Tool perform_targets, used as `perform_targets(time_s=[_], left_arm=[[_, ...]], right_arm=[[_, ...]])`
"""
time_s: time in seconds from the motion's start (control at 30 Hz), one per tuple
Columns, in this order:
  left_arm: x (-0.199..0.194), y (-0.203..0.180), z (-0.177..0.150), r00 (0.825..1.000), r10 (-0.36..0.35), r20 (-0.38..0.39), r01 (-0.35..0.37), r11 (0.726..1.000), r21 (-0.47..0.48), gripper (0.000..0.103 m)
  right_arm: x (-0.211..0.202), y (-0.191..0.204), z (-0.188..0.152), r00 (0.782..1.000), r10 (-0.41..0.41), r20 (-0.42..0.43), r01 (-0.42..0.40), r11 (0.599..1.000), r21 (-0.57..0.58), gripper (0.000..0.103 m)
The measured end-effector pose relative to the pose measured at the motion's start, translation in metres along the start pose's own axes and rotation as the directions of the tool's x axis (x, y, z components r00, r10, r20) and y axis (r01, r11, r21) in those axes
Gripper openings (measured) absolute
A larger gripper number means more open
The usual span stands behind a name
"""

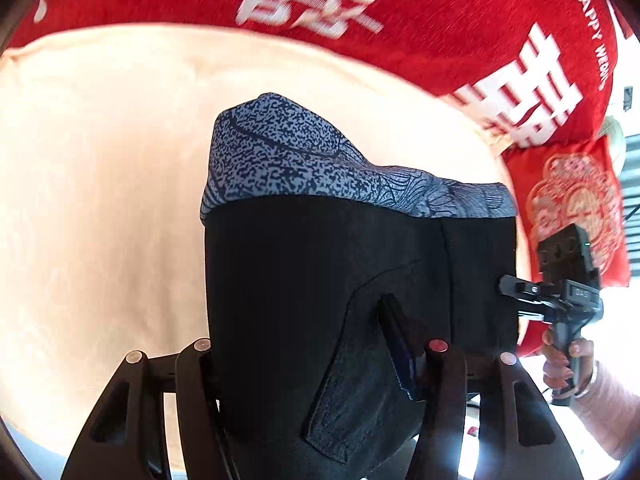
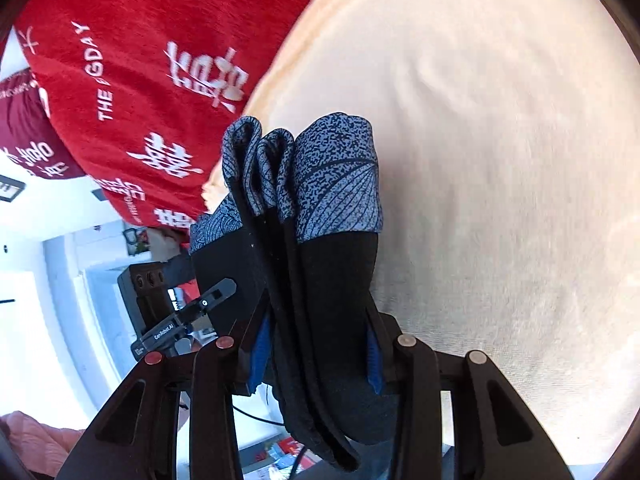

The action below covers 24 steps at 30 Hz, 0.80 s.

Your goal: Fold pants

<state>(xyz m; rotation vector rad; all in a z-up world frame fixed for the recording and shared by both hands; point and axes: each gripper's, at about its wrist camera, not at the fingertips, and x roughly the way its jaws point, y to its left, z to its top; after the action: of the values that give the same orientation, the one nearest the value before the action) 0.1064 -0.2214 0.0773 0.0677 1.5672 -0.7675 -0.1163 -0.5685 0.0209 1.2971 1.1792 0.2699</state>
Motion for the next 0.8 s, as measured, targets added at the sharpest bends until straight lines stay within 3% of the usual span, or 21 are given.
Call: perform_targets(time_s=[0.07,0.13,0.2,0.27,0.33,0.57,0.73,0.8], left_arm=[[0.015,0.014,-0.009,0.998,0.057,0.005,-0.057,0.998,-0.013,0.086],[0.017,0.026,-0.016,0.996,0.071,0.054,-0.070,0.997,-0.021,0.095],[0.016,0.030,-0.019,0.996,0.060,0.064,-0.058,0.998,-0.029,0.095],[0.013,0.030,-0.021,0.992,0.098,0.078,-0.097,0.995,-0.019,0.100],[0.008,0.030,-0.021,0.988,0.130,0.087,-0.130,0.991,-0.013,0.100],[-0.023,0.017,-0.036,0.953,0.279,0.117,-0.283,0.959,0.022,0.100],[-0.034,-0.011,-0.057,0.946,0.303,0.115,-0.313,0.946,0.080,0.100],[-0.038,-0.021,-0.068,0.933,0.342,0.112,-0.353,0.930,0.101,0.100]], right_arm=[[0.008,-0.008,-0.007,0.998,-0.058,0.005,0.058,0.998,-0.011,0.049],[0.008,-0.010,-0.010,0.998,-0.058,0.038,0.058,0.998,-0.004,0.052],[0.005,-0.011,-0.013,0.996,-0.077,0.054,0.077,0.997,0.007,0.053],[0.005,-0.008,-0.015,0.990,-0.129,0.062,0.129,0.992,0.006,0.060],[0.002,-0.006,-0.018,0.978,-0.195,0.068,0.194,0.981,0.020,0.073],[-0.019,0.011,-0.043,0.904,-0.408,0.126,0.407,0.913,0.040,0.081],[-0.031,0.030,-0.068,0.861,-0.485,0.155,0.484,0.874,0.046,0.083],[-0.037,0.042,-0.083,0.834,-0.522,0.180,0.524,0.851,0.036,0.083]])
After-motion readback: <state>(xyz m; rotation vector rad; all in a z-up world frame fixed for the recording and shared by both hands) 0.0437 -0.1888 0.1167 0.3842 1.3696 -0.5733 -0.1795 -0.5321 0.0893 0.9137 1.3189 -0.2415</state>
